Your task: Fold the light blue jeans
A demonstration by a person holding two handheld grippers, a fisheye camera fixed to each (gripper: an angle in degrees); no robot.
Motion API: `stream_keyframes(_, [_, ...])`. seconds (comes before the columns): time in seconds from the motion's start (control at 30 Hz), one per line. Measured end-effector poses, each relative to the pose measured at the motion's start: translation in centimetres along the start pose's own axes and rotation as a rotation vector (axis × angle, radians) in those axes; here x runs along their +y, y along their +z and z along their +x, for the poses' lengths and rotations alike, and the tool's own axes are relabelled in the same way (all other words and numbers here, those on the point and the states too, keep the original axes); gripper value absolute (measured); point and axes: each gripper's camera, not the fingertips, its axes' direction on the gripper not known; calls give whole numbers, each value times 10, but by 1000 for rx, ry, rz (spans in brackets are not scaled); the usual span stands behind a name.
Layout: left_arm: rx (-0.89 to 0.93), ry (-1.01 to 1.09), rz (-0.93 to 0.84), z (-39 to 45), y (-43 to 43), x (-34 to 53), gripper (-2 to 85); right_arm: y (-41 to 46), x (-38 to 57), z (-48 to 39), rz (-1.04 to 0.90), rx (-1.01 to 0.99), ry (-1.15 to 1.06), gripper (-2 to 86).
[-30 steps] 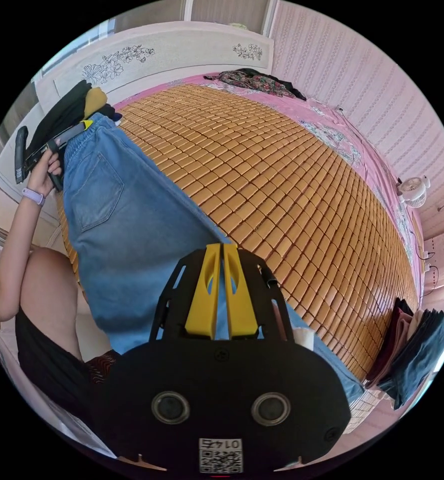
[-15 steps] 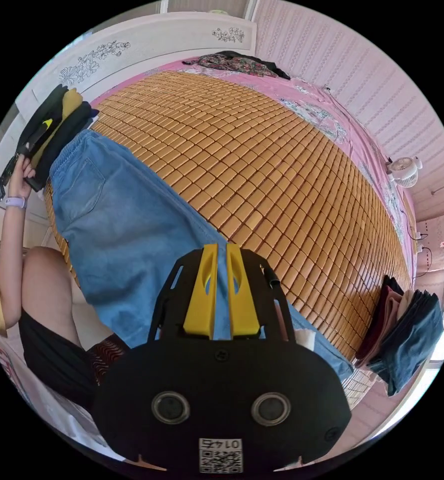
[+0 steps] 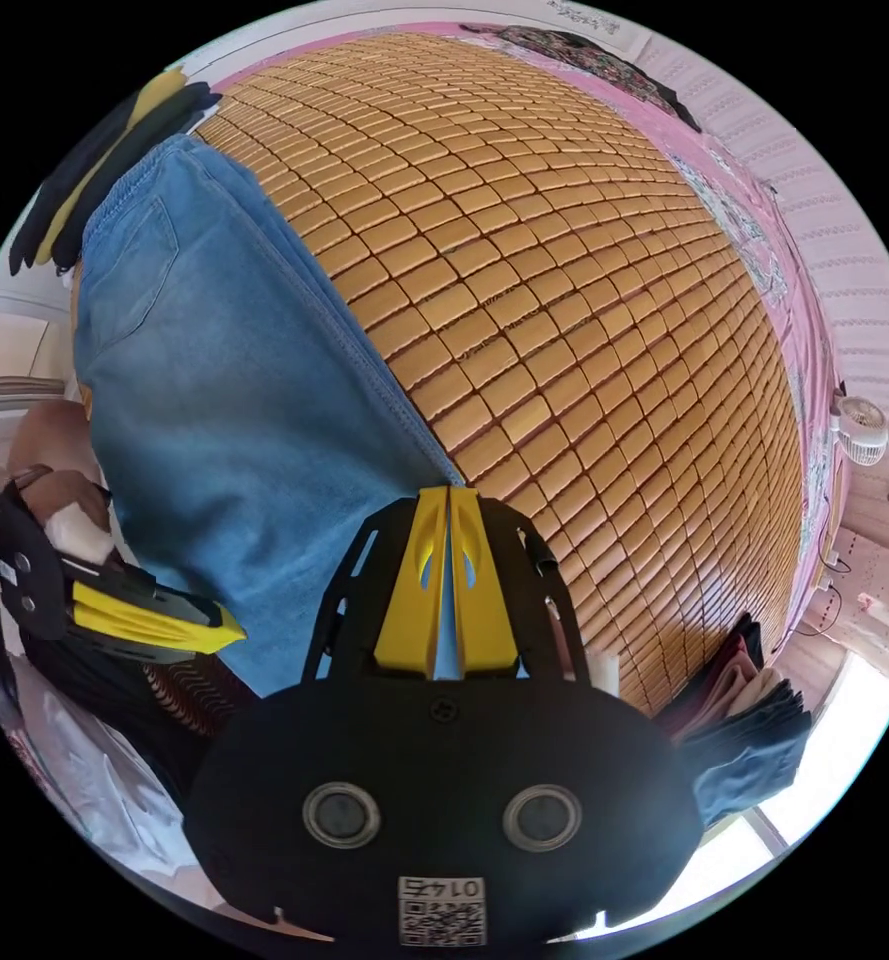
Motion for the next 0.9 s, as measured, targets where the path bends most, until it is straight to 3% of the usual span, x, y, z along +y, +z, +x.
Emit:
stream_keyframes(0.23, [-77,107,-38,25,19,-24,-10,-30,-9,22,16,-131,-68,-3])
stream_keyframes(0.67, [0,87,-124,24,39,-57,-10,-31,-39,24,-325,-69,-253,-3])
stream_keyframes(0.9, [-60,170,-127,41,45,-67,-10,-47,-24,21,-364,3,-290,-1])
